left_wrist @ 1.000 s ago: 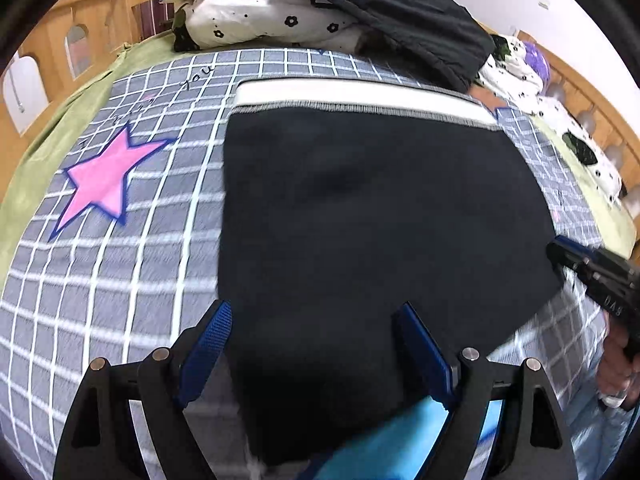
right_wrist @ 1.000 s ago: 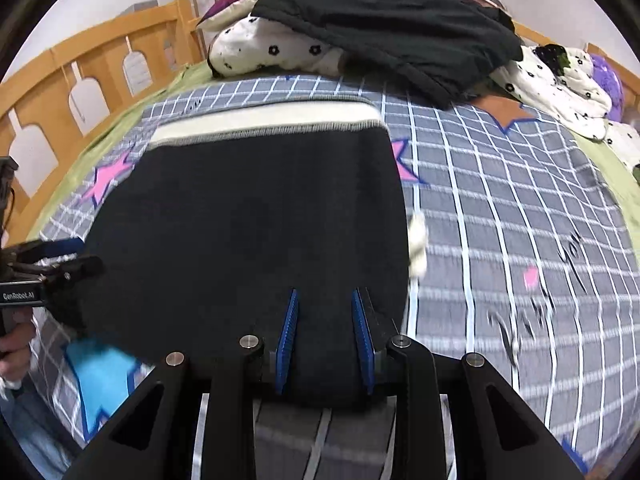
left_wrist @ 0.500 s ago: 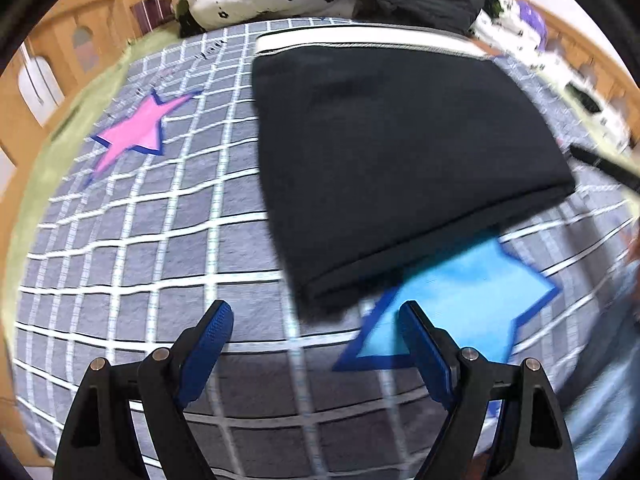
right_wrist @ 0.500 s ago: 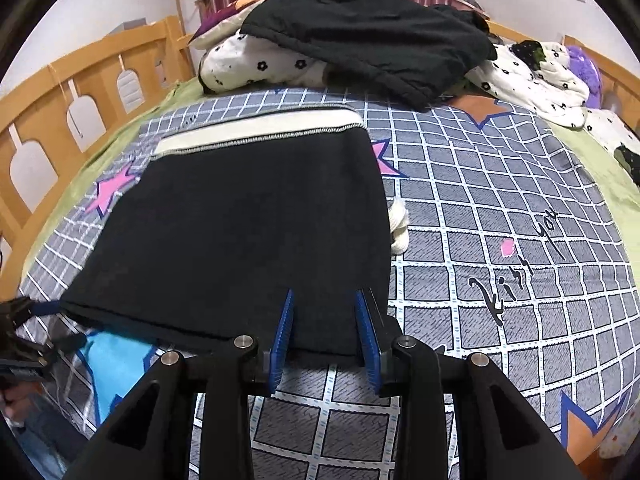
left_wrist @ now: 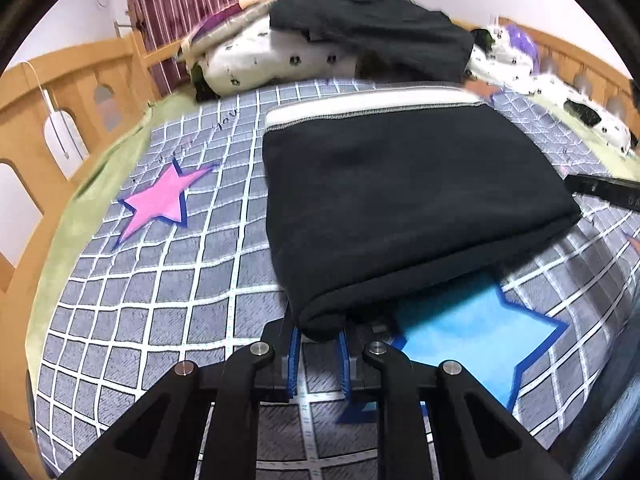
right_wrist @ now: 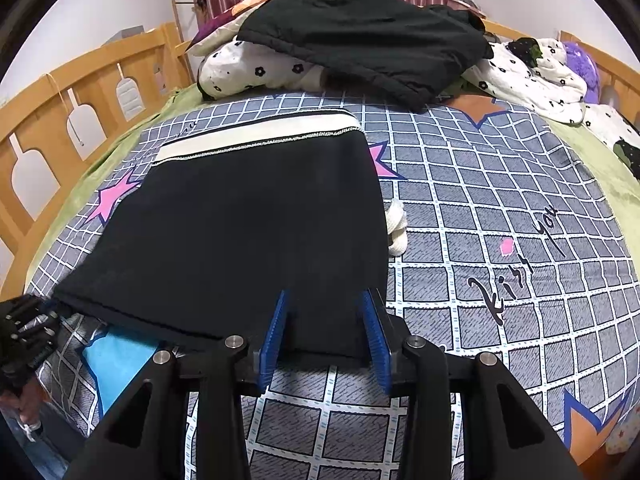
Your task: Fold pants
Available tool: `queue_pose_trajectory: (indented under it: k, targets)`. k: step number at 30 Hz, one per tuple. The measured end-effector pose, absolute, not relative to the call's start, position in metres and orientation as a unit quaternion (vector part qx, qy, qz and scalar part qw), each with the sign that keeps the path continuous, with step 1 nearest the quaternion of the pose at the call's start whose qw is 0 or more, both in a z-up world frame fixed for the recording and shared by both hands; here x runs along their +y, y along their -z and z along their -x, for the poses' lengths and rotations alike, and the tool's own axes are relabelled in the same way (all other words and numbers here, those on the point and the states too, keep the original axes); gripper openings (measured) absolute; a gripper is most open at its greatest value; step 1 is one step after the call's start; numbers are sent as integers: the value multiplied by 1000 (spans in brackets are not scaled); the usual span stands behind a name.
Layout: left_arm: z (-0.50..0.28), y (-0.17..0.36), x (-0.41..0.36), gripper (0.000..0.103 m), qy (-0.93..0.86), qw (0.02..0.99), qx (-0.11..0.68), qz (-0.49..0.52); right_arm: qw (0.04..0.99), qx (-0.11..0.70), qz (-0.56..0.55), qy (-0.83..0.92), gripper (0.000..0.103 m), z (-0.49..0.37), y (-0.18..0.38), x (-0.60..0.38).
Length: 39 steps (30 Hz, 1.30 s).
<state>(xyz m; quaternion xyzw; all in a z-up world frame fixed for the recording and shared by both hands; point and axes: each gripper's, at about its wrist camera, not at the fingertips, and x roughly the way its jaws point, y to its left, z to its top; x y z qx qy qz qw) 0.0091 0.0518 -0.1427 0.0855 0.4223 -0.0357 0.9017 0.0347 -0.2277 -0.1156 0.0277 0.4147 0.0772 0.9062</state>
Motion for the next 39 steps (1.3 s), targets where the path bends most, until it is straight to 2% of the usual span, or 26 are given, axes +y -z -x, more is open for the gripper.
queue_pose_trajectory:
  k: [2,4,7,9,11,16,21,25,29,32,39]
  targets:
    - [-17,166,60,16,40,880,470,-57,903,420,-28,-81,39,-36,118,-227]
    - [-13,162,57,20,33,885,459,-67,900,426,-26,-86,39,-38,120,-222]
    - [-6,150,55,20,46,882,462,-80,899,429,-7,-85,39,-38,122,-215]
    - [1,142,60,42,48,884,460,-70,902,422,2,-85,39,-36,121,-212]
    - [8,131,63,51,56,891,448,-55,904,418,3,-85,39,-36,120,-212]
    - [15,107,68,55,54,910,410,-23,909,409,-13,-81,39,-38,115,-219]
    - [-12,103,56,55,52,912,408,3,914,398,-22,-75,39,-48,112,-219]
    - [-37,114,42,56,49,907,418,9,914,395,-22,-90,39,-55,117,-210]
    - [-48,146,34,66,28,894,446,0,900,427,0,-90,40,-63,141,-199]
    - [-43,144,31,67,31,893,450,-13,899,430,26,-82,39,-61,142,-192]
    - [-41,142,38,68,37,883,468,5,881,462,8,-102,39,-56,145,-202]
